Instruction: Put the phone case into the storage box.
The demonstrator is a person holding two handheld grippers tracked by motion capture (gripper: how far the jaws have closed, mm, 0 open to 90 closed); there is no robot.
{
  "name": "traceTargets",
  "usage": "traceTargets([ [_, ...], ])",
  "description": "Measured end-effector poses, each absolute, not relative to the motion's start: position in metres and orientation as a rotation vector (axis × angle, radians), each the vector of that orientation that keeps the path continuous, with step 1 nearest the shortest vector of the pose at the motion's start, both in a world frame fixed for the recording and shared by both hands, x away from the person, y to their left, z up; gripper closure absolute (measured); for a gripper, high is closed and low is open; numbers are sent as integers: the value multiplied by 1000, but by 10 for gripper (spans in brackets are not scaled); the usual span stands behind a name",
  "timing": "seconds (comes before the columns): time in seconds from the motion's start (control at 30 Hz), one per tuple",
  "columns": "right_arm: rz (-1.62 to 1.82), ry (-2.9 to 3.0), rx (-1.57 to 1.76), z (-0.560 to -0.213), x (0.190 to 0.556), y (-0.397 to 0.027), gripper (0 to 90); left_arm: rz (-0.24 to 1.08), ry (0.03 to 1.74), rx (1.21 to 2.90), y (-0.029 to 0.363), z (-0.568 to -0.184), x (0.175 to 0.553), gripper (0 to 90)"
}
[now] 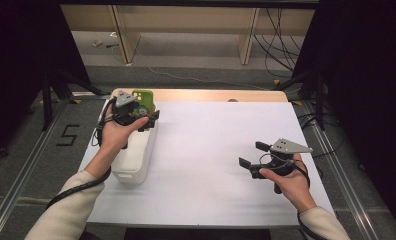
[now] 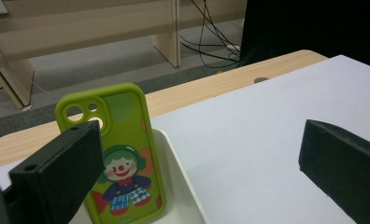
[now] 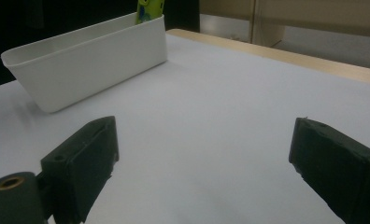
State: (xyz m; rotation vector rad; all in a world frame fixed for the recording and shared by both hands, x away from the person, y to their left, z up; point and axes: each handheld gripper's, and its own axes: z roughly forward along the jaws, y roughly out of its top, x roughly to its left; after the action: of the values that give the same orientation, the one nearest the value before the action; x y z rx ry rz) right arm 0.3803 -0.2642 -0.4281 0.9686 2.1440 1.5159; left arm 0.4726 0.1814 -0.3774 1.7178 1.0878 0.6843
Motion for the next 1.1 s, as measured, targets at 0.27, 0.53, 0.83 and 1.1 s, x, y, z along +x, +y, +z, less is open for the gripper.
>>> traceTargets([
  [0.27, 1517, 2144, 967, -428, 380, -264, 93, 652, 1063, 1720, 180, -382, 457, 0],
  [0.53, 1514, 2145, 968, -428, 380, -264, 94, 640, 1040, 1735, 177, -386, 445, 0],
  [0.83, 1515, 2143, 967, -428, 380, -264, 93, 631, 989, 1742, 176, -390, 432, 0],
  [1.1, 1517, 2144, 965, -428, 380, -263, 93, 626, 956, 1752, 175, -394, 420, 0],
])
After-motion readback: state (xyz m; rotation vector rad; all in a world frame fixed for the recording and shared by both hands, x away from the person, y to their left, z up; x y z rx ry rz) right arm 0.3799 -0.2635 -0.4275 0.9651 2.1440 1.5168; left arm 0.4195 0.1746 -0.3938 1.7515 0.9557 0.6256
